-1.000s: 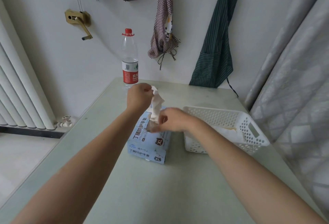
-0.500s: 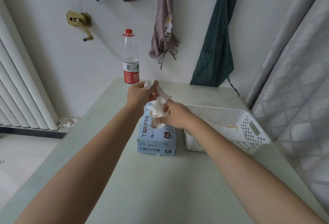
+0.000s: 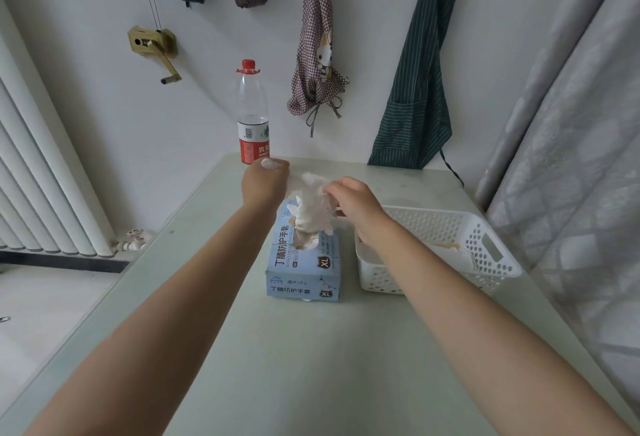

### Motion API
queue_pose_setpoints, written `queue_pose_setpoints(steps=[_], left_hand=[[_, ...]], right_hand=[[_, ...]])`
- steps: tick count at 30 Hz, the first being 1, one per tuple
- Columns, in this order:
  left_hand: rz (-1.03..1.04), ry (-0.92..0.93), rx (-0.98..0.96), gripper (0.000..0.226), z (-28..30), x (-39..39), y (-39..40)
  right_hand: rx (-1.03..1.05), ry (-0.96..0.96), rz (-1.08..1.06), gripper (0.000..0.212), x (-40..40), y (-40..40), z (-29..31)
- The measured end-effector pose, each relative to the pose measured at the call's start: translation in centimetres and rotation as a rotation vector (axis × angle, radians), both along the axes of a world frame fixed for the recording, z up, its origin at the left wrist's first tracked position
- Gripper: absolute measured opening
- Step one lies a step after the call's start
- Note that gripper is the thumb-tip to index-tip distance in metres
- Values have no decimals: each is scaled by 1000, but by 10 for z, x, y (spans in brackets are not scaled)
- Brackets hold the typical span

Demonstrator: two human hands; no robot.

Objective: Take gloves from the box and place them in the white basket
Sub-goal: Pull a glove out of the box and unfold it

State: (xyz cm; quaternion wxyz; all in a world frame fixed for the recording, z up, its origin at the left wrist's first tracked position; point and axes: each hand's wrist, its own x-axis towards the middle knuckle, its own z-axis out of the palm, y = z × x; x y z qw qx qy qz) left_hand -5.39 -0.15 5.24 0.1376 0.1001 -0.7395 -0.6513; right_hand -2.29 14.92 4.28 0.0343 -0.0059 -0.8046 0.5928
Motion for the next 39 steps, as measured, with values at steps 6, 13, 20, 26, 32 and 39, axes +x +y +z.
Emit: queue_pose_setpoints(steps=[6,13,20,26,32,39], left_hand=[[-481,19,-54,29,-5,9,-4],[-493,-107,-156,9,-12,9,2],[-267,-145,-90,6,-10,12,-4],[-777,-313,-412,35,-3,18,-8],[-696,-6,-319,21,8,17,4],[-596,36,-39,25,11,26,12]], right_hand=[[-207,-163,124,15,1,5,5],[-66,-215,148,52,0,12,4],[-89,-145,-116,8,-3,25,6],[-53,-30,-135,29,-4,22,20],[2,-63,45,14,4,14,39],[102,23,45,9,17,33,49]])
